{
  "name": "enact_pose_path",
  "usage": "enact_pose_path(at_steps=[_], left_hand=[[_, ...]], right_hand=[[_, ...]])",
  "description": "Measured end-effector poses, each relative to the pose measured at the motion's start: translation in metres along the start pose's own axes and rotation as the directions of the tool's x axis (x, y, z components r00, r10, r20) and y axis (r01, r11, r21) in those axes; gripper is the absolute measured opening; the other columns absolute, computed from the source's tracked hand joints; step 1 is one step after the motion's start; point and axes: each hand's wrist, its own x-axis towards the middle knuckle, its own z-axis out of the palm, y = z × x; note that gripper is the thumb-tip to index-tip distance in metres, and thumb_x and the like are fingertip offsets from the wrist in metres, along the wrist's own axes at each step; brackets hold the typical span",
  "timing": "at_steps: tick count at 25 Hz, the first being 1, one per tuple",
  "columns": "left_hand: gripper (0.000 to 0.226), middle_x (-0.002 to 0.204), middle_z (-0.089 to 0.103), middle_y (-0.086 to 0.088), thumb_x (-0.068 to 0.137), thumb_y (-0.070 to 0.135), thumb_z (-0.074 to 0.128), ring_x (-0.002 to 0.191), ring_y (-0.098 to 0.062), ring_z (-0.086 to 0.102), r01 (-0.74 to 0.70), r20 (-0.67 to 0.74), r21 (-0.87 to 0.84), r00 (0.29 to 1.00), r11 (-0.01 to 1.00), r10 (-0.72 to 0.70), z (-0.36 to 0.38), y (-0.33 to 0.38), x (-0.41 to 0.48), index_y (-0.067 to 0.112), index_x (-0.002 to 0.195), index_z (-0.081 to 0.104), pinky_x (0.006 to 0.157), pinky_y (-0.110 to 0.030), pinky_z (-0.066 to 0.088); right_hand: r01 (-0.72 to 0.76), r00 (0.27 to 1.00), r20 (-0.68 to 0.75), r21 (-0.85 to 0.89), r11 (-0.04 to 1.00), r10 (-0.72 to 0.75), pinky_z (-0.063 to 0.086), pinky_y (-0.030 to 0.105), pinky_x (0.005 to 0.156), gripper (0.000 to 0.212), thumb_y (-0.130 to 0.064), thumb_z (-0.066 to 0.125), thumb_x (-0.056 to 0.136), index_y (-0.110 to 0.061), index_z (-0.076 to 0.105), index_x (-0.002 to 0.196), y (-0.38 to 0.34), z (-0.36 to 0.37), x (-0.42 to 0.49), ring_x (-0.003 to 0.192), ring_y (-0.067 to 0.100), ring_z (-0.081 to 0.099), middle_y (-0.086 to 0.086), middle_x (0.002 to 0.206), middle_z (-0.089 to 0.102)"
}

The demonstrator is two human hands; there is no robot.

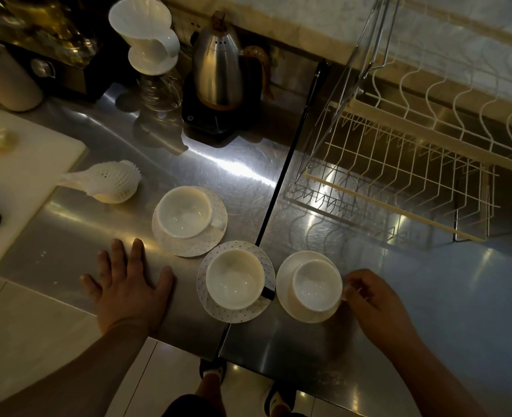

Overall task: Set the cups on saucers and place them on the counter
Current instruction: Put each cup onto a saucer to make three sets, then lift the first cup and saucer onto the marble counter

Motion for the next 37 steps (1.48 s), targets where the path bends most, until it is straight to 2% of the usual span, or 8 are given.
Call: enact_pose_path(at_steps=[7, 11, 16, 20, 23, 25, 33, 37], left_hand=[[0.085, 0.173, 0.017, -0.009, 0.091, 0.075, 0.039, 0.16, -0.032, 0.004, -0.015, 0.048, -0.062, 0.999, 0.998, 0.018, -0.012, 0.001, 0.0, 0.027, 0.161, 0.028, 0.125, -0.06, -0.001], [0.055, 0.152, 0.054, -0.008, 0.092, 0.051, 0.065, 0.142, -0.033, 0.041, -0.062, 0.008, -0.135, 0.998, 0.989, 0.064, -0.028, 0.006, 0.003, 0.022, 0.138, 0.062, 0.119, -0.057, 0.034], [0.026, 0.107, 0.071, 0.004, 0.092, 0.045, 0.066, 0.092, -0.015, 0.062, 0.039, 0.14, -0.34, 0.99, 0.94, 0.01, -0.047, 0.023, 0.017, 0.031, 0.114, 0.07, 0.08, -0.035, 0.052], [0.022, 0.08, 0.069, 0.017, 0.096, 0.043, 0.064, 0.073, -0.005, 0.062, 0.275, 0.339, -0.487, 0.934, 0.829, -0.111, -0.051, 0.032, 0.032, 0.028, 0.109, 0.072, 0.067, -0.03, 0.05], [0.014, 0.069, 0.08, 0.01, 0.098, 0.033, 0.062, 0.055, -0.01, 0.071, 0.438, 0.466, -0.594, 0.871, 0.675, -0.155, -0.054, 0.038, 0.042, 0.024, 0.099, 0.073, 0.058, -0.032, 0.058], [0.013, 0.07, 0.08, 0.003, 0.098, 0.029, 0.061, 0.047, -0.01, 0.069, 0.438, 0.486, -0.589, 0.863, 0.68, -0.135, -0.057, 0.042, 0.045, 0.02, 0.101, 0.07, 0.046, -0.027, 0.052], [0.02, 0.099, 0.078, -0.01, 0.099, 0.027, 0.062, 0.092, -0.031, 0.073, 0.409, 0.496, -0.554, 0.862, 0.725, -0.107, -0.063, 0.046, 0.049, 0.015, 0.115, 0.062, 0.09, -0.053, 0.059], [0.014, 0.087, 0.083, -0.005, 0.098, 0.025, 0.061, 0.088, -0.023, 0.074, 0.422, 0.501, -0.578, 0.859, 0.698, -0.105, -0.077, 0.048, 0.053, 0.02, 0.112, 0.059, 0.083, -0.045, 0.06]], right_hand=[[0.215, 0.97, -0.084, -0.15, 0.965, -0.229, 0.048, 0.029, 0.077, 0.016, -0.029, 0.058, 0.091, -0.036, 0.061, 0.105, -0.06, 0.01, 0.034, 0.096, 0.002, 0.055, -0.015, 0.103, 0.06], [0.351, 0.936, 0.046, -0.195, 0.916, -0.349, 0.05, 0.025, 0.075, 0.015, -0.028, 0.059, 0.094, -0.031, 0.064, 0.108, -0.113, 0.04, 0.062, 0.091, 0.004, 0.058, -0.012, 0.099, 0.062], [0.21, 0.956, 0.238, -0.16, 0.965, -0.169, 0.041, 0.015, 0.057, 0.021, -0.023, 0.059, 0.094, -0.026, 0.068, 0.112, -0.157, 0.09, 0.103, 0.072, -0.003, 0.059, -0.018, 0.082, 0.059], [0.143, 0.941, 0.327, -0.154, 0.978, -0.087, 0.039, 0.012, 0.059, 0.027, -0.026, 0.061, 0.094, -0.022, 0.067, 0.121, -0.173, 0.123, 0.129, 0.084, 0.009, 0.061, -0.003, 0.104, 0.071], [0.098, 0.923, 0.384, -0.18, 0.979, -0.022, 0.044, 0.022, 0.063, 0.028, -0.03, 0.063, 0.094, -0.021, 0.065, 0.12, -0.178, 0.139, 0.142, 0.086, 0.012, 0.063, -0.002, 0.101, 0.069], [0.073, 0.916, 0.401, -0.185, 0.98, 0.008, 0.05, 0.026, 0.063, 0.023, -0.027, 0.062, 0.096, -0.02, 0.066, 0.117, -0.179, 0.143, 0.148, 0.075, 0.012, 0.065, -0.004, 0.088, 0.07], [0.1, 0.908, 0.42, -0.196, 0.975, -0.008, 0.058, 0.037, 0.075, 0.011, -0.016, 0.064, 0.094, -0.014, 0.067, 0.105, -0.179, 0.146, 0.153, 0.088, 0.029, 0.07, 0.011, 0.097, 0.072], [0.076, 0.923, 0.384, -0.162, 0.984, -0.009, 0.057, 0.035, 0.069, 0.004, -0.014, 0.063, 0.094, -0.017, 0.065, 0.096, -0.187, 0.14, 0.149, 0.078, 0.026, 0.069, 0.01, 0.088, 0.07]])
